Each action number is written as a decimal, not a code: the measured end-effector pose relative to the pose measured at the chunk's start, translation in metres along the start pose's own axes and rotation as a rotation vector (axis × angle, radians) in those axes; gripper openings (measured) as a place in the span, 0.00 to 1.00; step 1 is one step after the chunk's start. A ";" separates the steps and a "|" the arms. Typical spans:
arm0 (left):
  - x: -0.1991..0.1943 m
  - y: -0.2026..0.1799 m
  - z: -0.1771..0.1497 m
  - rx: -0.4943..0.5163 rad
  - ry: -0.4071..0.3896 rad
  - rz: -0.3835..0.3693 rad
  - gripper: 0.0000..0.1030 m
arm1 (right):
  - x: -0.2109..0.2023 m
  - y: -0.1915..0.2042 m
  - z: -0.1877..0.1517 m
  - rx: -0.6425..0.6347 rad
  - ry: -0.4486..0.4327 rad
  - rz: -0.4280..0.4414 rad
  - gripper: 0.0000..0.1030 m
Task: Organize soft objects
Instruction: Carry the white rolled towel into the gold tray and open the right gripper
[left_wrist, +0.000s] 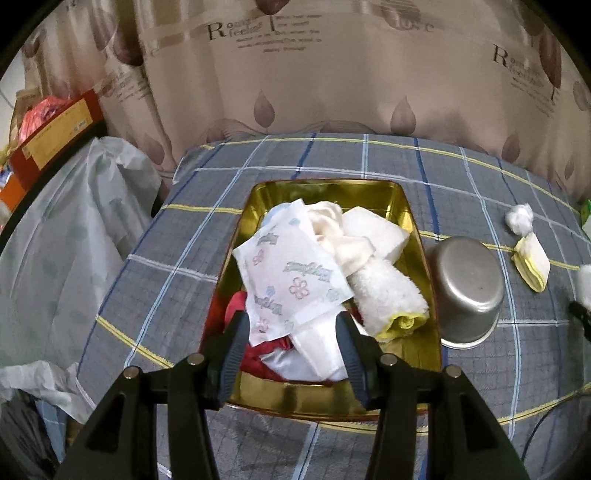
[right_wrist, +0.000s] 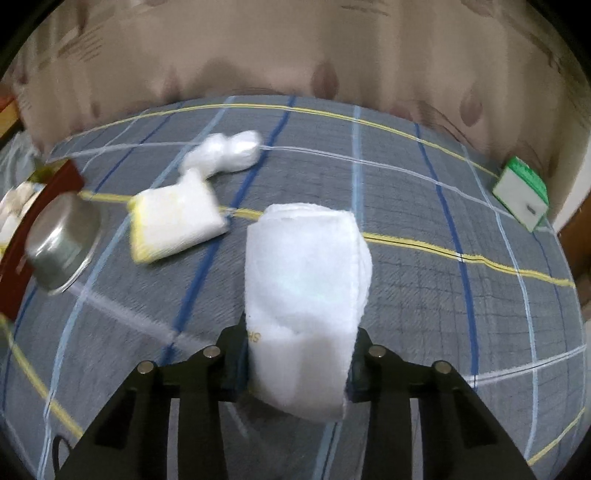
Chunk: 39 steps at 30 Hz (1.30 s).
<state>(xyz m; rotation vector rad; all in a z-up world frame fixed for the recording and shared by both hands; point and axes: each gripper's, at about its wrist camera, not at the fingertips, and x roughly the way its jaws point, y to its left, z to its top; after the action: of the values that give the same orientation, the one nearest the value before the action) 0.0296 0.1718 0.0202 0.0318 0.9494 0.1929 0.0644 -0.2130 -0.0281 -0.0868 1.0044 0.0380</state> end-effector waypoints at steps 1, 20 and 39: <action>0.000 0.003 0.000 -0.010 -0.001 0.007 0.48 | -0.005 0.005 -0.001 -0.016 0.001 0.017 0.34; -0.003 0.054 -0.006 -0.146 -0.004 0.105 0.48 | -0.071 0.200 0.018 -0.374 -0.041 0.420 0.34; 0.000 0.105 -0.005 -0.277 -0.002 0.140 0.48 | -0.028 0.329 0.040 -0.501 0.000 0.484 0.34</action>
<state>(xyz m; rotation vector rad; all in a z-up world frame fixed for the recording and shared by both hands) 0.0097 0.2749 0.0294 -0.1565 0.9117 0.4520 0.0588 0.1183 -0.0011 -0.2994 0.9791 0.7332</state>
